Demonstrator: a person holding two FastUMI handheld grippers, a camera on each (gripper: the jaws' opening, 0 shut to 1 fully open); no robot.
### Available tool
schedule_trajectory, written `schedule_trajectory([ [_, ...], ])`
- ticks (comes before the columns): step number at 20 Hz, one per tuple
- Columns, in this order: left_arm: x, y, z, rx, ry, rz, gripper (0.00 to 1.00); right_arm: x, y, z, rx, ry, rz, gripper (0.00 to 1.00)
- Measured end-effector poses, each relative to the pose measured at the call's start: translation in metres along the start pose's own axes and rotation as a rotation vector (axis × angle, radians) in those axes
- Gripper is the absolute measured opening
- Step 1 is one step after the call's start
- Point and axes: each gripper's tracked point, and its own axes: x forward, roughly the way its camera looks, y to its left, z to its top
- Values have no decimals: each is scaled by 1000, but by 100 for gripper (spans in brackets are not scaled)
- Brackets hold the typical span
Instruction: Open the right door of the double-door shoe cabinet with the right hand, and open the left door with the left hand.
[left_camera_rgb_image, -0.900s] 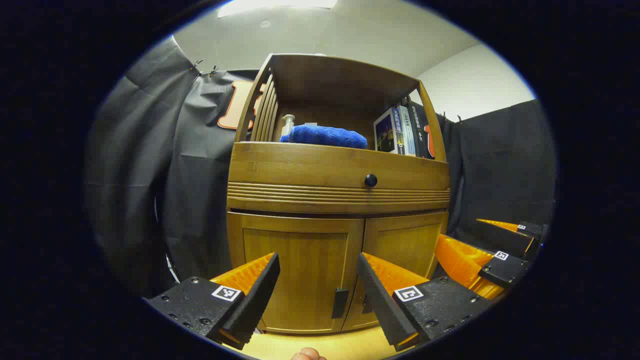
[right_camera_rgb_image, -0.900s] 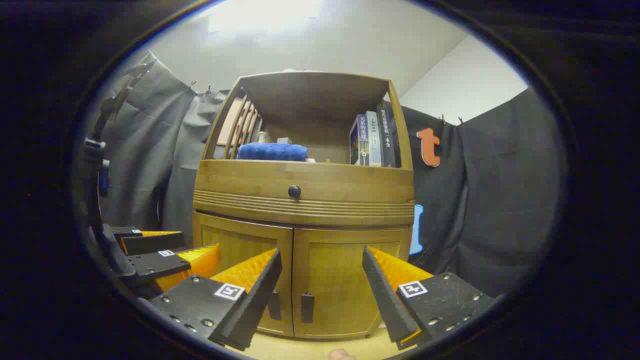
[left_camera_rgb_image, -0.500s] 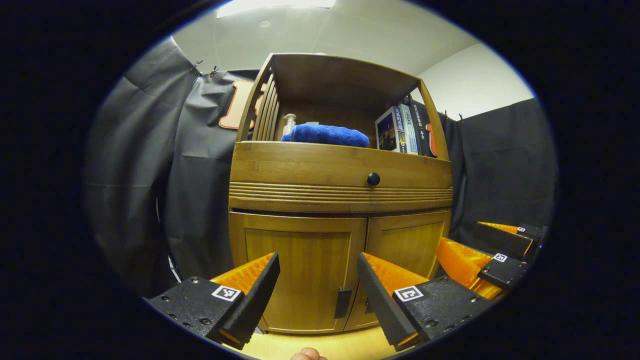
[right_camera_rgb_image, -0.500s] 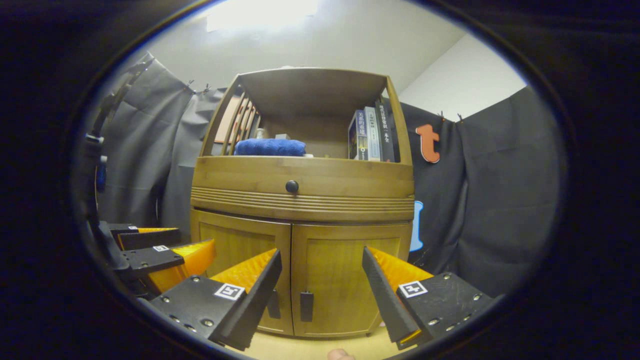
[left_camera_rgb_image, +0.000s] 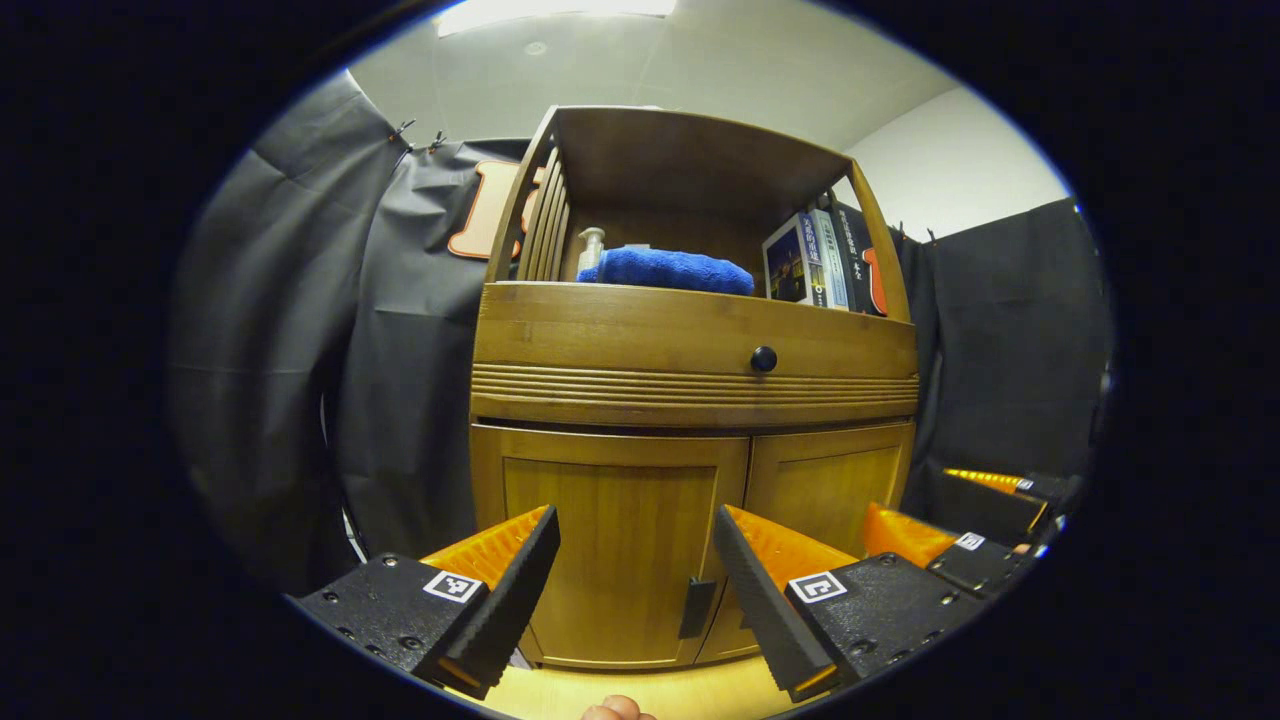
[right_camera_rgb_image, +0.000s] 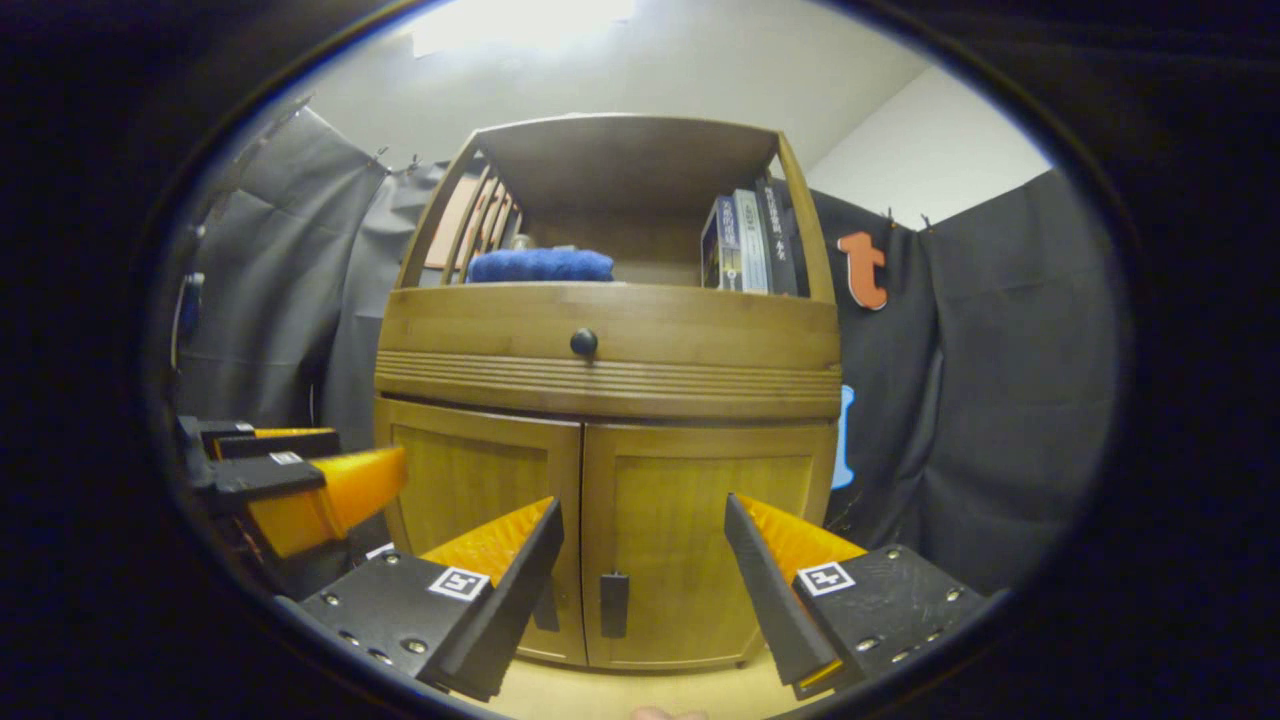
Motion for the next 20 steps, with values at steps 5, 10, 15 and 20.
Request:
schedule_trajectory([
  [5,-3,29,-4,29,14,52,92,44,12,-75,7,158,23,95],
  [10,-4,64,-11,50,37,121,92,82,22,-132,10,255,11,85],
  [15,-3,87,-15,49,50,172,92,110,28,-157,34,307,3,61],
  [20,-2,93,-18,47,57,186,92,122,28,-170,78,331,-22,36],
])
